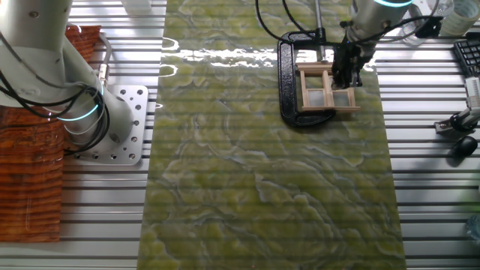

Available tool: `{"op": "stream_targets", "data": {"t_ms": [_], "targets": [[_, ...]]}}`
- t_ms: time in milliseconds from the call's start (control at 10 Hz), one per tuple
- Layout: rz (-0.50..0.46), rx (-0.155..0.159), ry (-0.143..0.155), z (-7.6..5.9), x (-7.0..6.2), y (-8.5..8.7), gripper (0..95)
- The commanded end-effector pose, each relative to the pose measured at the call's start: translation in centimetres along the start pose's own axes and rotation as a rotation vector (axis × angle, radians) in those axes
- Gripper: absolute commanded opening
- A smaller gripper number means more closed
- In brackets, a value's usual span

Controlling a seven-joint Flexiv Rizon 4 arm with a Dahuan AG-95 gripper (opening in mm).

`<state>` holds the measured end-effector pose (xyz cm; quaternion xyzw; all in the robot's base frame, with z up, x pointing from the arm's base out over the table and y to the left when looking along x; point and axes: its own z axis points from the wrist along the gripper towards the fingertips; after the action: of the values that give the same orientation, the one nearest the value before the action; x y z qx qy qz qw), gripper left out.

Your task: Open a sliding window

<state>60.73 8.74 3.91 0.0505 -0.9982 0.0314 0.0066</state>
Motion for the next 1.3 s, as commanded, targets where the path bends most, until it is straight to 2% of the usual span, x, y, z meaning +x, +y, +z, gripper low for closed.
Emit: {"op": "stream_targets", "data": {"t_ms": [100, 400, 1300], "targets": [[0.034, -0.003, -0.025, 0.0, -0.6, 0.1, 0.0], [0.047, -0.003, -0.020, 0.0, -1.6, 0.7, 0.0], [0.005, 0.000, -0.017, 0.0, -1.7, 0.9, 0.0]]}}
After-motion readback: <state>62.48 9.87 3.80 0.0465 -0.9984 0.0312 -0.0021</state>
